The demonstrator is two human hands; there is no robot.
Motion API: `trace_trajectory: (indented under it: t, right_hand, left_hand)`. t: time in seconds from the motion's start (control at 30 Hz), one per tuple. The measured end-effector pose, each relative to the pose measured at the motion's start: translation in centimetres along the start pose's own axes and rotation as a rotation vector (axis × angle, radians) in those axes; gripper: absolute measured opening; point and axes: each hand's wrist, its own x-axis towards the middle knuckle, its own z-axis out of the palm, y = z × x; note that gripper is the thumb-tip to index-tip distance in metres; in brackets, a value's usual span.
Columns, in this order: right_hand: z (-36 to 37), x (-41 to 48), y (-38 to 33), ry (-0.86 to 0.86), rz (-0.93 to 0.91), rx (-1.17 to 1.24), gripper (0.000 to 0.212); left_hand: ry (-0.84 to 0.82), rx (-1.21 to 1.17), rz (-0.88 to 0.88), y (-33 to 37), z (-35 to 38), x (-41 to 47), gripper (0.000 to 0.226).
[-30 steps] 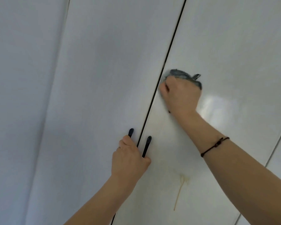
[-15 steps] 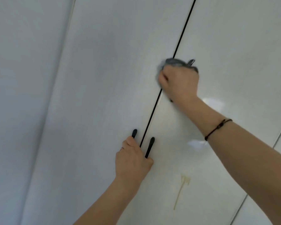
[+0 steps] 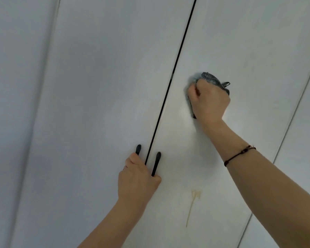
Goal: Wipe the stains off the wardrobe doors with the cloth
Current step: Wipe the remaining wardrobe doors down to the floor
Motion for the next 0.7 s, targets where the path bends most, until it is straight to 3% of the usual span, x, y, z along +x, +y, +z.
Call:
trace_trajectory:
  t: [0.1,0.23,0.33,0.5,0.7]
  right_hand:
    - [-0.9,-8.1,-1.6,-0.084,-0.152,0.018,0.044]
    - [-4.0,-18.5,-1.0,-0.322,-0.392,0.08,0.037]
    - [-5.1,-17.2,0.4,-0.381,-0.299,0.037,0.03]
    - [-4.8,-15.7,-1.0,-0.274,0.19,0.089,0.027]
    - [-6.5,-27.4,-3.5,-0.417,-0.157,0.154,0.029]
  left_hand:
    - [0.034,0.03,-0.007,0.0,0.4,0.2,0.072]
    - [-0.061,0.059,-0.013,0.3,0.0,-0.2,0.073]
    - [-0.123,0.049,-0.014,0.0,-0.4,-0.3,0.074]
    - [-0.086,0.042,0.005,-0.5,0.0,-0.2,0.077]
    - [-0.208,-0.046,0.012,-0.4,-1.1,-0.1,0.094]
